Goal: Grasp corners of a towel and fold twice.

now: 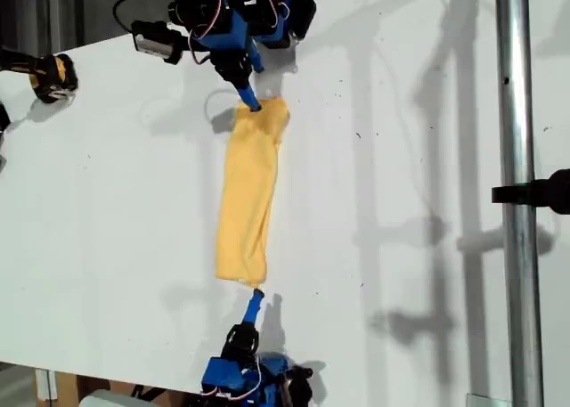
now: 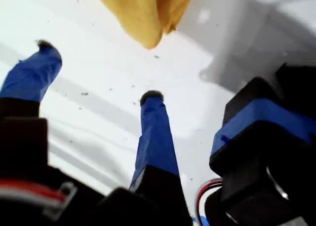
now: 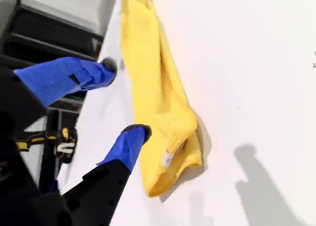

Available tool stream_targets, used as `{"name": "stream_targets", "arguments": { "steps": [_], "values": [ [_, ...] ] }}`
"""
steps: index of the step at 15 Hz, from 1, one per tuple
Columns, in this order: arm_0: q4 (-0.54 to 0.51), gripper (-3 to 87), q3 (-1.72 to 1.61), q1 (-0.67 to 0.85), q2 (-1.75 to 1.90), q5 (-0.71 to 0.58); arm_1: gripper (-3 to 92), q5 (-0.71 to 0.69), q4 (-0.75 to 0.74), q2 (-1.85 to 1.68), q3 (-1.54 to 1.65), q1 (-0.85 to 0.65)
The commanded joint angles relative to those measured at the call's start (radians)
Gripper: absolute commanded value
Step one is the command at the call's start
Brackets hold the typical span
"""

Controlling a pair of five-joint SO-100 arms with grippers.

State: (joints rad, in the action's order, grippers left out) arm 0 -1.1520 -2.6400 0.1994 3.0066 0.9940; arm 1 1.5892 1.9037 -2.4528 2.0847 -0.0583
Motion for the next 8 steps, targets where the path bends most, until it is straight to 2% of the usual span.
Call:
{"name": "stream_targets", "arguments": {
  "steps": [1,2,4,6,8],
  "values": [
    [0.000,19.4,-0.170,-0.084,0.380,0.031,35.3,0.080,0.031,-0.043,0.040,0.058],
    [-0.029,18.9,-0.230,-0.110,0.476,0.060,35.4,0.087,0.003,-0.052,0.075,0.058],
    [0.021,18.7,-0.285,-0.169,0.469,0.058,36.0,0.077,-0.052,-0.054,0.137,0.014],
    [0.008,18.7,-0.299,-0.170,0.469,0.067,36.7,0.012,-0.083,0.008,0.137,-0.061],
    [-0.003,18.6,-0.298,-0.169,0.469,0.069,37.1,-0.064,-0.210,0.074,0.196,-0.127]
  ]
}}
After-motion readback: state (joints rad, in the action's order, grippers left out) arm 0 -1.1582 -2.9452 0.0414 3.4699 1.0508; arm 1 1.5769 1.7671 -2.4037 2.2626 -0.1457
